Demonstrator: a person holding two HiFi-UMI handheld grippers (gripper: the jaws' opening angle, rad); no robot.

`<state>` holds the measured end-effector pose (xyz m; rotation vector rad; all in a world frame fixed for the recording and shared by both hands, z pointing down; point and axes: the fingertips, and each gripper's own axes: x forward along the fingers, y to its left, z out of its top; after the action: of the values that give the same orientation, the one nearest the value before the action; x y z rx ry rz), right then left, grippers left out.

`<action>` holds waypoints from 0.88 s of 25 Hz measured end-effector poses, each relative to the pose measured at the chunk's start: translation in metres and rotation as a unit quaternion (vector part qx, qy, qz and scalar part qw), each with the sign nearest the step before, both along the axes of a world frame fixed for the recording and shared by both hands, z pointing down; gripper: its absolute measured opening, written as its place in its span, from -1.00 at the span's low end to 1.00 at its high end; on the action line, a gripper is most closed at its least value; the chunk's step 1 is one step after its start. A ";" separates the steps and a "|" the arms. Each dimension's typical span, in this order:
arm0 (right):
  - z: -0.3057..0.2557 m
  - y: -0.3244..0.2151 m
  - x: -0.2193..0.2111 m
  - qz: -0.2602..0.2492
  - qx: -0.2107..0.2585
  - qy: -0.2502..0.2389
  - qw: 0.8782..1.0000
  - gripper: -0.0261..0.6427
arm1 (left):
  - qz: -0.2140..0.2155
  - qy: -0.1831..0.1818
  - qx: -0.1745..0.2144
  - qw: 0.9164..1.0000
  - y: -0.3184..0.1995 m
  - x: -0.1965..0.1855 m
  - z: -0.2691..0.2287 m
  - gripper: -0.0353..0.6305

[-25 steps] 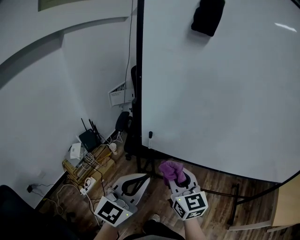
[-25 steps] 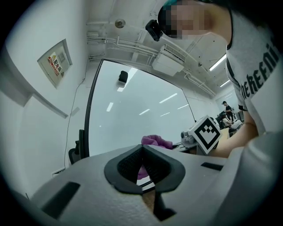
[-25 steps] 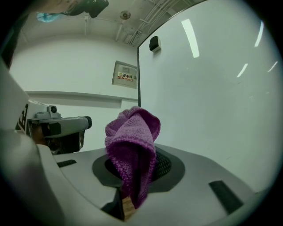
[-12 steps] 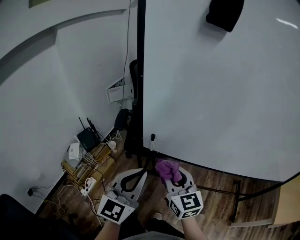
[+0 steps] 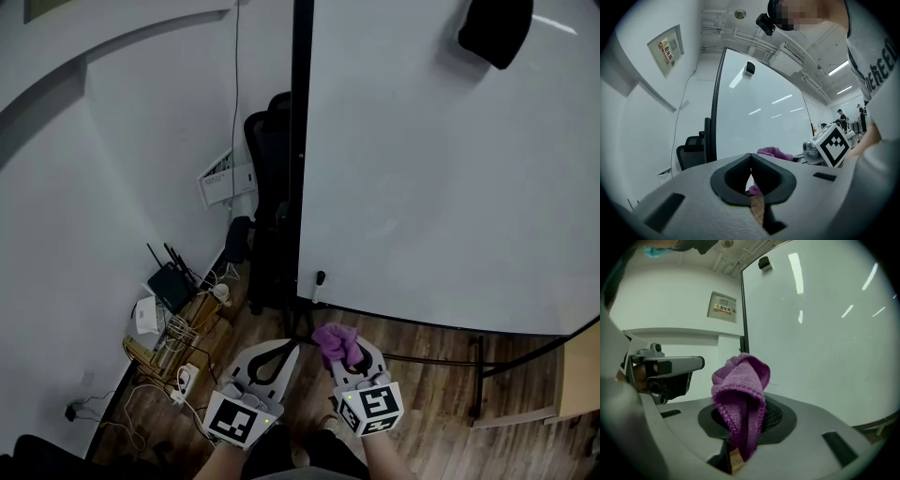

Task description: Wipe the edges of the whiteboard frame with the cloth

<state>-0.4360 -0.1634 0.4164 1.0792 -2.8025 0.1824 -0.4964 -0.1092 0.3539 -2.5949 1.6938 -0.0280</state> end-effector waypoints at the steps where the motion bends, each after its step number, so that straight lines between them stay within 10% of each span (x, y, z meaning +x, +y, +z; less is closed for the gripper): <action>1: 0.003 0.000 -0.004 0.003 -0.003 -0.003 1.000 -0.68 | 0.005 0.002 -0.002 1.000 0.000 -0.003 0.002 -0.84; 22: 0.109 -0.041 -0.061 0.071 -0.063 0.018 0.995 -0.68 | 0.065 0.022 -0.040 0.997 -0.026 -0.044 0.066 -0.84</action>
<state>-0.4971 -0.2042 0.5253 1.2375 -2.6422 0.3462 -0.5407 -0.1349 0.4195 -2.7788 1.5631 -0.0343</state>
